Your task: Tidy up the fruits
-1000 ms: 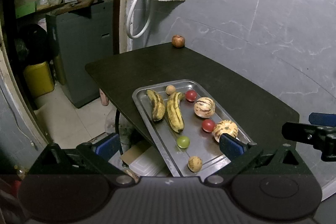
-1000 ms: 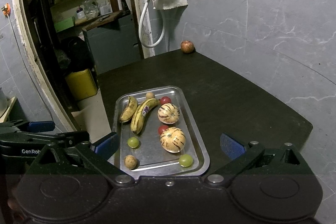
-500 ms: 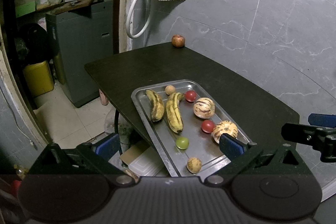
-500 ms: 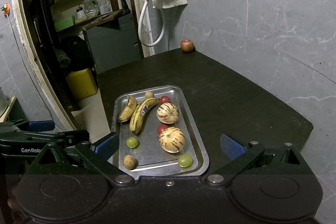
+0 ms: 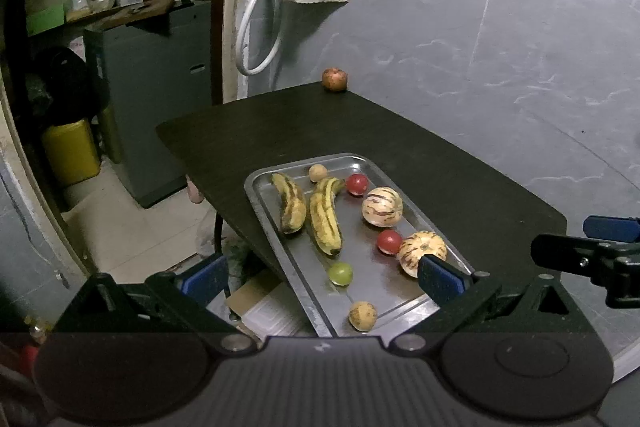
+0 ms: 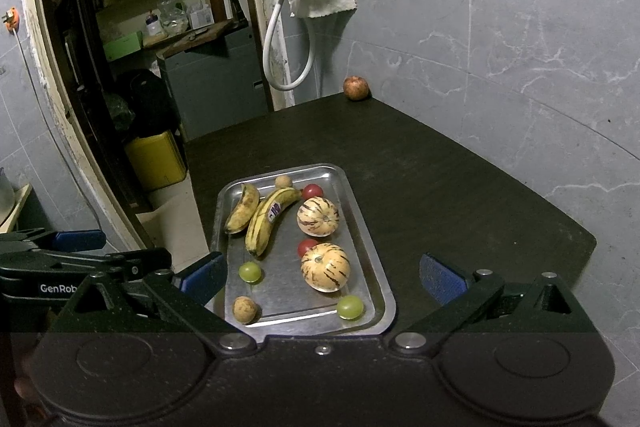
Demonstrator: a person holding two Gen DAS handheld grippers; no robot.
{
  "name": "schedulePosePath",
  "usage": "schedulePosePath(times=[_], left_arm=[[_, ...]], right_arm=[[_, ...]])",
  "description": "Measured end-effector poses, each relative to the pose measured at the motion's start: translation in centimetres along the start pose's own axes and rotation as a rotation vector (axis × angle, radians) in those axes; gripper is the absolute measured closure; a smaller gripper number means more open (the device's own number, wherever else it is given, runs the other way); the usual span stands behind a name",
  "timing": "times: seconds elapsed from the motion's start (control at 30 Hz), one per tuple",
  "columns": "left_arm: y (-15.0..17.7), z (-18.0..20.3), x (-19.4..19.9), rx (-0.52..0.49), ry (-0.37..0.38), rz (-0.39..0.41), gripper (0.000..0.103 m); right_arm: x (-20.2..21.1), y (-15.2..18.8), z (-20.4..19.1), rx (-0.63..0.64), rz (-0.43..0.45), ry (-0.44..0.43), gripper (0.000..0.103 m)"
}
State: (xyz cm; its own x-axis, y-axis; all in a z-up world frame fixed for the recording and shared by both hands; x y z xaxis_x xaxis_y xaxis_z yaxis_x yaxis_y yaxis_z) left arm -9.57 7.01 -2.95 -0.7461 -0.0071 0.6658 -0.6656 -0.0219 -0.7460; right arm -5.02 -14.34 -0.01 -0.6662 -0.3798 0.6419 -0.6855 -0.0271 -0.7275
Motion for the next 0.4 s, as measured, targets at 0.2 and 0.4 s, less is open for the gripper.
schedulePosePath(times=[0.2, 0.4], left_arm=[[0.1, 0.4, 0.4, -0.001, 0.005, 0.024, 0.000], [0.2, 0.2, 0.2, -0.005, 0.002, 0.009, 0.000]], right_arm=[[-0.1, -0.1, 0.4, -0.004, 0.002, -0.001, 0.001], [0.0, -0.2, 1.3, -0.009, 0.004, -0.004, 0.001]])
Point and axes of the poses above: each gripper's, at about its wrist camera, not at the fingertips, and x roughly against the way its jaws point, z to its right, y to its underside, the point moved 1 cm from there along -x, roughly the way its jaws point, and after that the axes turned 8 degrees about -x, right-handed, at the moved point
